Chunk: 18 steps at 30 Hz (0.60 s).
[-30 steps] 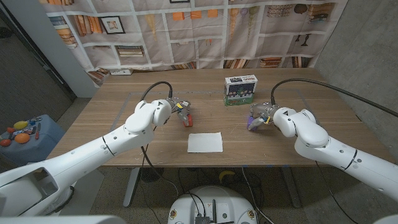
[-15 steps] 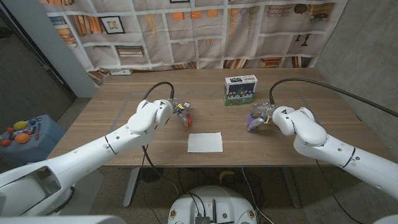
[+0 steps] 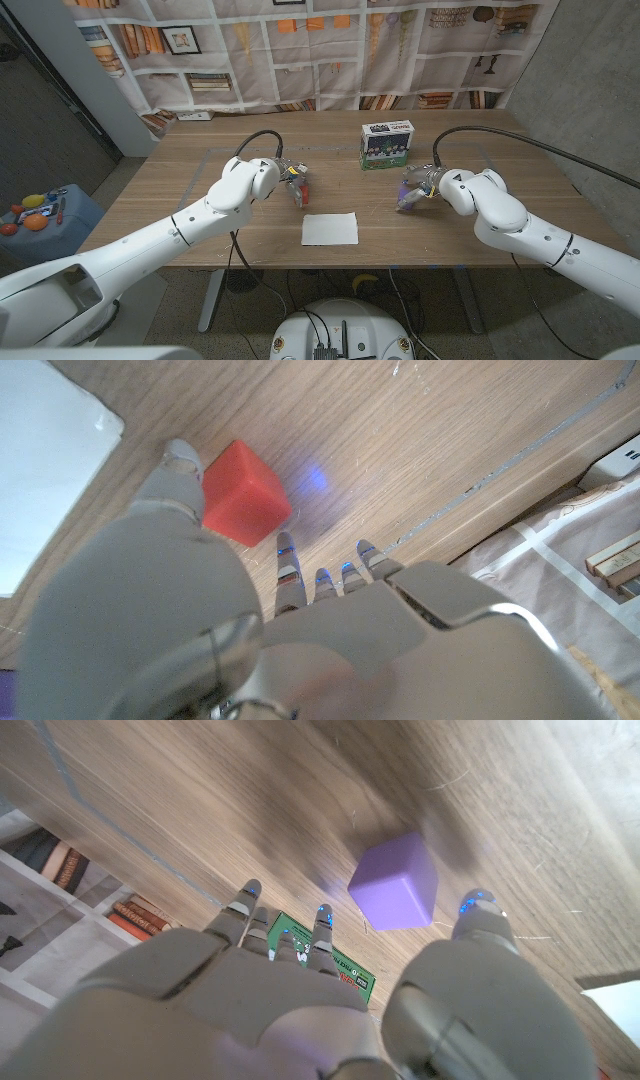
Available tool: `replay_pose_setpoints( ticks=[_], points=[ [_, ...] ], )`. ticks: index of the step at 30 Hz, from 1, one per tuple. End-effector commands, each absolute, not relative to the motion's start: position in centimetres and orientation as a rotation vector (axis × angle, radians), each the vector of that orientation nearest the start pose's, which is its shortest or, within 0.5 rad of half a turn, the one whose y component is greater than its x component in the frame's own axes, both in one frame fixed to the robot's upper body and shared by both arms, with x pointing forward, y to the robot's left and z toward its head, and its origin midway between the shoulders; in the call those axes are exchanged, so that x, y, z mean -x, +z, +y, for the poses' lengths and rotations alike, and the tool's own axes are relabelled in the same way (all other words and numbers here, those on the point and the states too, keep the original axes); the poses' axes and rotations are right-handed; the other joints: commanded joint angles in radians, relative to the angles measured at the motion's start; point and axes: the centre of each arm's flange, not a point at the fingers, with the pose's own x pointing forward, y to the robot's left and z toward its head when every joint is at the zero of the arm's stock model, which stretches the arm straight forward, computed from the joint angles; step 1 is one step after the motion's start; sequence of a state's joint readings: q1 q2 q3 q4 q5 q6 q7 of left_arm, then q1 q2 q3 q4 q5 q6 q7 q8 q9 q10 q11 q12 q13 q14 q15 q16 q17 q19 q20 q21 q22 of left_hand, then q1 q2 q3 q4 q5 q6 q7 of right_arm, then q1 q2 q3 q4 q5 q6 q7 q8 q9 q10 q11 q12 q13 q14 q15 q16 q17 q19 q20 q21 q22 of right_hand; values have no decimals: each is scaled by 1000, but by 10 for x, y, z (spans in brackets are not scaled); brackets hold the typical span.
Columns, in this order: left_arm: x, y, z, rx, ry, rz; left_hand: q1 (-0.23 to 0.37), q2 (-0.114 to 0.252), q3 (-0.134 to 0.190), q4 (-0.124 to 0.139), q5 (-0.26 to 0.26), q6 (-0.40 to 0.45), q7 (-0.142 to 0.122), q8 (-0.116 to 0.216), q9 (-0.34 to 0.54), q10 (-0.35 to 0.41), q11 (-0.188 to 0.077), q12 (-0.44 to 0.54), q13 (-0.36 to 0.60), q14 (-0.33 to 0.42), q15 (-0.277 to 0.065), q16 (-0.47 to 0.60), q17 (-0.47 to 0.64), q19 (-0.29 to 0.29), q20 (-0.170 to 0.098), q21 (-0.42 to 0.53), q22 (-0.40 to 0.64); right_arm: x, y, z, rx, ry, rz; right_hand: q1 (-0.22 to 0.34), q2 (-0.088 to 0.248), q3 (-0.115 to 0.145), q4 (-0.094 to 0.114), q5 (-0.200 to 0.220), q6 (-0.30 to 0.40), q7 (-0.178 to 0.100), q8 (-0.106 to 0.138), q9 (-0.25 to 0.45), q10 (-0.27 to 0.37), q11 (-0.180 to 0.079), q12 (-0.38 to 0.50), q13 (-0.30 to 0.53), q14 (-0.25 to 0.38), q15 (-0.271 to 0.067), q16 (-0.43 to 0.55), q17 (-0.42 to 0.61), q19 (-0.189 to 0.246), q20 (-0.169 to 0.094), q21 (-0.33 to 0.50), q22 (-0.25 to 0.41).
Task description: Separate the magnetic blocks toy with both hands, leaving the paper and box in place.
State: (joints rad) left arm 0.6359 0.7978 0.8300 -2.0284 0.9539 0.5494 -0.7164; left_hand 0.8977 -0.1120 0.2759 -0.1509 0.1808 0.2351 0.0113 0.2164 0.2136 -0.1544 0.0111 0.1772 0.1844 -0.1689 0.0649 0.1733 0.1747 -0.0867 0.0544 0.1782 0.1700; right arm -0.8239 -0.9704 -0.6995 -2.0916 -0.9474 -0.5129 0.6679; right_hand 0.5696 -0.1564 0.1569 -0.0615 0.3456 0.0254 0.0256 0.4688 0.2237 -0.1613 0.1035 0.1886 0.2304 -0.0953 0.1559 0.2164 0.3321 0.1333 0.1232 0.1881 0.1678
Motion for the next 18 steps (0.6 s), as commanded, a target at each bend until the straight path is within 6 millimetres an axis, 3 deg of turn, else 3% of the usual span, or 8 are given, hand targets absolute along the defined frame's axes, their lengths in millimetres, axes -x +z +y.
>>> replay_pose_setpoints(
  ticks=[1,12,18],
  points=[
    [-557,22,163,-1820,-169,-163,-26,0,-5,8,4,-33,0,-12,-2,-26,7,3,1,-35,11,-1,3,-31,7,-4,3,-552,-29,-235,1887,194,-147,-30,-3,-19,9,8,-22,19,-16,-1,-20,4,8,1,-16,5,-5,6,-15,2,-7,3],
    [-549,38,182,-1666,-134,-213,-71,6,-13,18,8,-115,-11,-38,-15,-72,26,5,0,-83,9,-1,2,-64,10,1,2,-549,-25,-256,1707,202,-231,-108,6,-58,43,8,-74,18,-58,-8,-36,10,16,1,-42,20,-8,10,-41,9,-6,3],
    [-550,37,197,-1465,-133,-261,-91,22,-11,26,7,-129,-36,-38,-21,-54,25,16,-1,-86,8,3,1,-59,-4,6,2,-549,-26,-268,1605,193,-267,-133,22,-66,57,11,-46,9,-57,-12,-25,19,23,1,-49,24,-6,12,-44,8,-4,3]
  ],
)
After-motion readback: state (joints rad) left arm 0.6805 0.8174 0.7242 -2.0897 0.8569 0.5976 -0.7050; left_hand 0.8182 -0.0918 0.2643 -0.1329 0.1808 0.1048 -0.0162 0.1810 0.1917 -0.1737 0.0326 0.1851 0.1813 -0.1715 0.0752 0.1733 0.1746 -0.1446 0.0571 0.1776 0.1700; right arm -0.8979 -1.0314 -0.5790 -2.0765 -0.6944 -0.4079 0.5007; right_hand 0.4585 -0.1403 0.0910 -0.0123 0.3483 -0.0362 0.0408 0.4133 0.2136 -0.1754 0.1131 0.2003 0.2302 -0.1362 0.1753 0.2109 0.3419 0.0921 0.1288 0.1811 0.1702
